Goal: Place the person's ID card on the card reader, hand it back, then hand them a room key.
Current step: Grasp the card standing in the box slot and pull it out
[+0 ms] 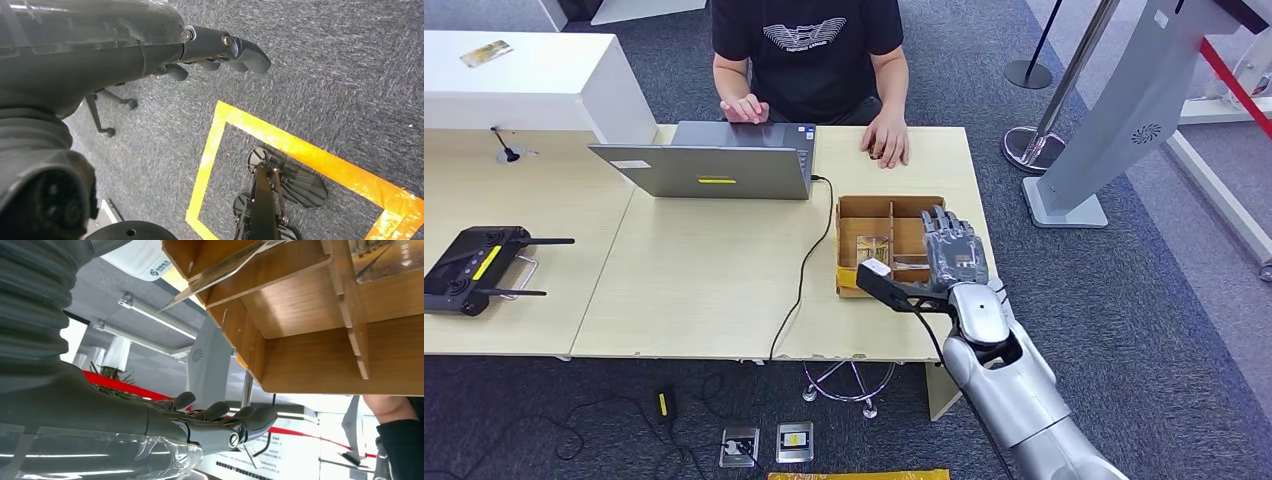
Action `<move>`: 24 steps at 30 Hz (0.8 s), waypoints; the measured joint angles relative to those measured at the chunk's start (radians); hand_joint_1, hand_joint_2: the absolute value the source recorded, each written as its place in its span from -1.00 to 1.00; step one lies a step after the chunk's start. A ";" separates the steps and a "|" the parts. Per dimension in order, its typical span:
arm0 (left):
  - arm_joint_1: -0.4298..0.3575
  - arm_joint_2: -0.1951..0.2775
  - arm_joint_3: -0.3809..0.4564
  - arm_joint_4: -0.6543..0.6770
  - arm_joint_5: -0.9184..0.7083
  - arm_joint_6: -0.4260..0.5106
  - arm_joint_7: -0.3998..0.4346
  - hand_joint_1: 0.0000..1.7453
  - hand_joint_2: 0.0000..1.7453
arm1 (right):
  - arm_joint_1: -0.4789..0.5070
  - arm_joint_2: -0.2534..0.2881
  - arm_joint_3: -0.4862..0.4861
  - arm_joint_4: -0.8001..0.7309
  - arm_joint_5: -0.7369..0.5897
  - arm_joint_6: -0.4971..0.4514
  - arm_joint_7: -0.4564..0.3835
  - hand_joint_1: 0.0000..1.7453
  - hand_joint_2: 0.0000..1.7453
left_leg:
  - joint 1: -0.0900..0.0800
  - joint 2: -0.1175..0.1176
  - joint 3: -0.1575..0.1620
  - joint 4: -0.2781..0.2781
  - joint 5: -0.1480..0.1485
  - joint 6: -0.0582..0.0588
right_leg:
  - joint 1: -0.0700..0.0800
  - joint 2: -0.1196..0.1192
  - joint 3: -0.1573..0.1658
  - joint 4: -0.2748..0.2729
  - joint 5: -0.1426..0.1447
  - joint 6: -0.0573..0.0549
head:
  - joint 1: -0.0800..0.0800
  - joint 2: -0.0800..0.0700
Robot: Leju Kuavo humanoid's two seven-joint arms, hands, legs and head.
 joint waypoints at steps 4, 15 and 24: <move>0.000 0.000 0.000 0.000 0.000 0.001 0.000 -1.00 -1.00 | 0.000 -0.001 -0.010 0.011 0.001 -0.002 0.001 -0.94 1.00 | 0.000 0.000 0.000 0.000 0.000 0.000 | 0.000 0.000 0.000 0.000 0.000 0.000 | 0.000 0.000; 0.000 0.002 0.000 0.000 0.000 0.005 0.000 -1.00 -1.00 | 0.000 -0.001 -0.021 0.023 0.001 0.009 -0.001 -1.00 1.00 | 0.000 0.000 0.000 0.000 0.000 0.000 | 0.000 0.000 0.000 0.000 0.000 0.000 | 0.000 0.000; 0.000 -0.002 0.000 0.000 0.003 0.021 0.000 -1.00 -1.00 | 0.000 0.001 -0.021 0.023 0.015 0.009 -0.003 -1.00 1.00 | 0.000 0.000 0.000 0.000 0.000 0.000 | 0.000 0.000 0.000 0.000 0.000 0.000 | 0.000 0.000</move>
